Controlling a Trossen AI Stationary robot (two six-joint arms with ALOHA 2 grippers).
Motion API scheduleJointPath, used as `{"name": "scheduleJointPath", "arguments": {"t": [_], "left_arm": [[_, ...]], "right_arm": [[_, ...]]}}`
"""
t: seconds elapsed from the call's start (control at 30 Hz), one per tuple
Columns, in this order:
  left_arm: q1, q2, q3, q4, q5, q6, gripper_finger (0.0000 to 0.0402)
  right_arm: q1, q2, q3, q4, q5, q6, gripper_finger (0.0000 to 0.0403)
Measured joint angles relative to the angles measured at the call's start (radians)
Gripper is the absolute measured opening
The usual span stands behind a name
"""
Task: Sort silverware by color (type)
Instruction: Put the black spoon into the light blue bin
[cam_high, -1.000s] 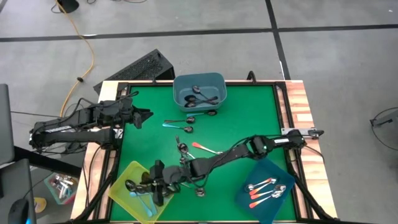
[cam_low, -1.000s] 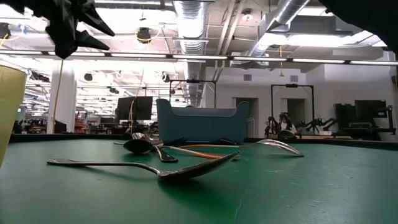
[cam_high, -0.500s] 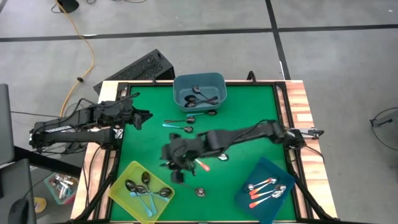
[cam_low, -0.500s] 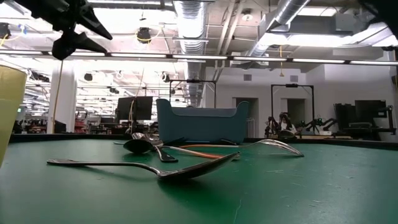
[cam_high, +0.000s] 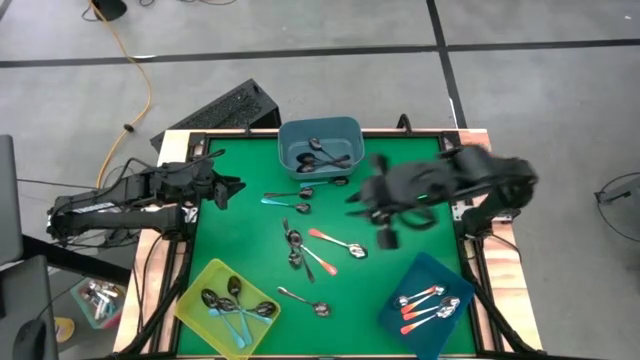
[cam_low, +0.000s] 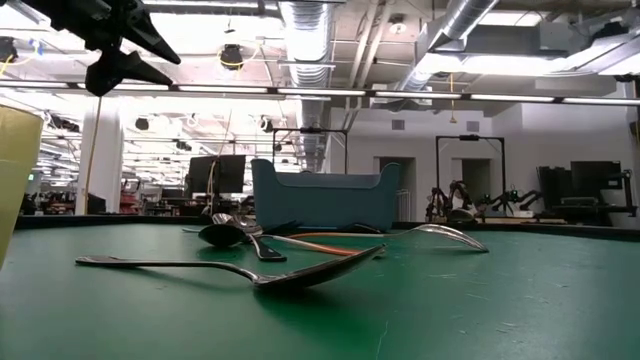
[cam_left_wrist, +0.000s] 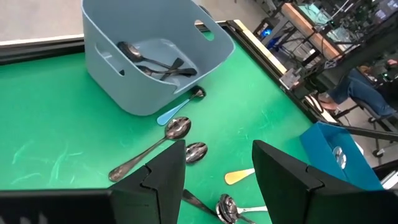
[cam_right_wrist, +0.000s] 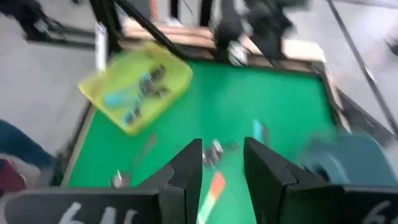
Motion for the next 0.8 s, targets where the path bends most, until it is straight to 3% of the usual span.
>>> {"name": "scheduleJointPath", "arguments": {"t": [0.17,0.37,0.53,0.8], "left_arm": [[0.0,0.0,0.0,0.038,-0.001,0.051,0.017],[0.0,0.003,0.0,0.127,-0.009,0.134,0.017],[0.0,0.016,0.0,0.205,-0.009,0.171,0.017],[0.0,0.084,0.0,0.286,-0.009,0.243,0.017]], "right_arm": [[0.03,-0.106,-0.03,-0.089,0.127,0.039,0.0128],[0.046,-0.239,-0.176,-0.036,0.251,0.04,0.0128],[0.024,-0.361,-0.447,0.122,0.275,0.056,0.0127],[-0.036,-0.589,-0.971,0.575,0.271,0.113,0.0127]]}}
